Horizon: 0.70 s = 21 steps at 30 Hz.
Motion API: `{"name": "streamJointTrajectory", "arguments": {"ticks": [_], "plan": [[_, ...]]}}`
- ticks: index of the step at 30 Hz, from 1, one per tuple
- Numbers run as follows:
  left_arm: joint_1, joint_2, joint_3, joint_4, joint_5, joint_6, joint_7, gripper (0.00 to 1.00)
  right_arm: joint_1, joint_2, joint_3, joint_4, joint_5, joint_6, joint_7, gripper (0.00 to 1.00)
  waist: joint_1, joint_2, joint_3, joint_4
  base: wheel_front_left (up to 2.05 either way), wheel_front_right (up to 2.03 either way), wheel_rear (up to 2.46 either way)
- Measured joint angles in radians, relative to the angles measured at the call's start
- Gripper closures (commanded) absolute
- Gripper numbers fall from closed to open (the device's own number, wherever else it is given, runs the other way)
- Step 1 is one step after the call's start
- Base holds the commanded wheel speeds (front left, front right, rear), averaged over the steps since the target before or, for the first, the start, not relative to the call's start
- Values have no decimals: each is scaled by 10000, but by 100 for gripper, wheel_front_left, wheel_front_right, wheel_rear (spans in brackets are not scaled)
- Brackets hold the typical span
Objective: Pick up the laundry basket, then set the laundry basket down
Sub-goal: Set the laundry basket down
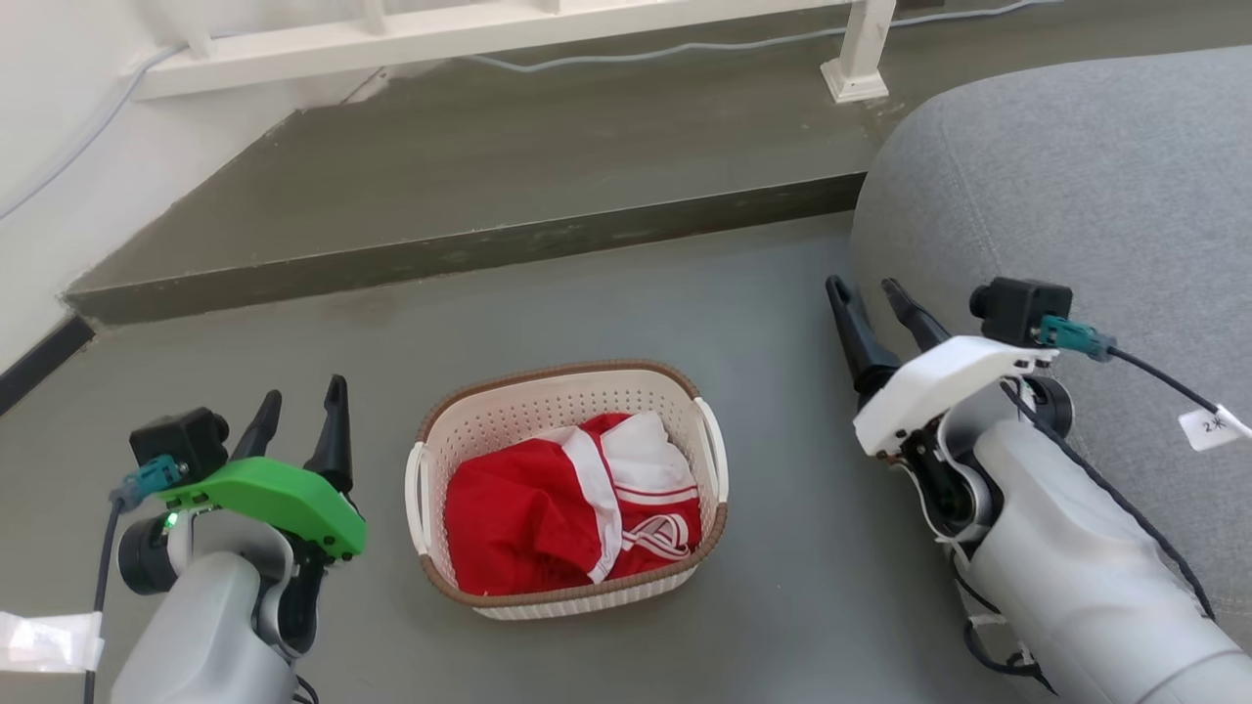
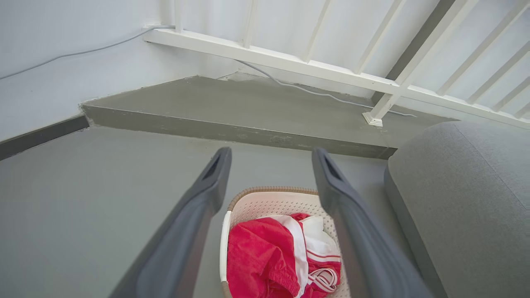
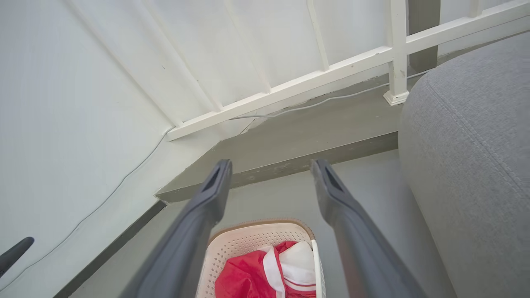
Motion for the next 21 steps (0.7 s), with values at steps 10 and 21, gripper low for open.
{"name": "streamJointTrajectory", "arguments": {"ticks": [10, 21], "plan": [[770, -161, 642, -1246, 750, 222, -2, 0, 1026, -372, -1009, -1475, -1388, -491, -2, 0, 0, 0, -293, -22, 0, 0, 0], [1814, -420, 1360, -2694, 1480, 372, -2, 0, 2316, -291, -1285, -2669, -2665, -690, -2, 0, 0, 0, -544, 20, 0, 0, 0]]}}
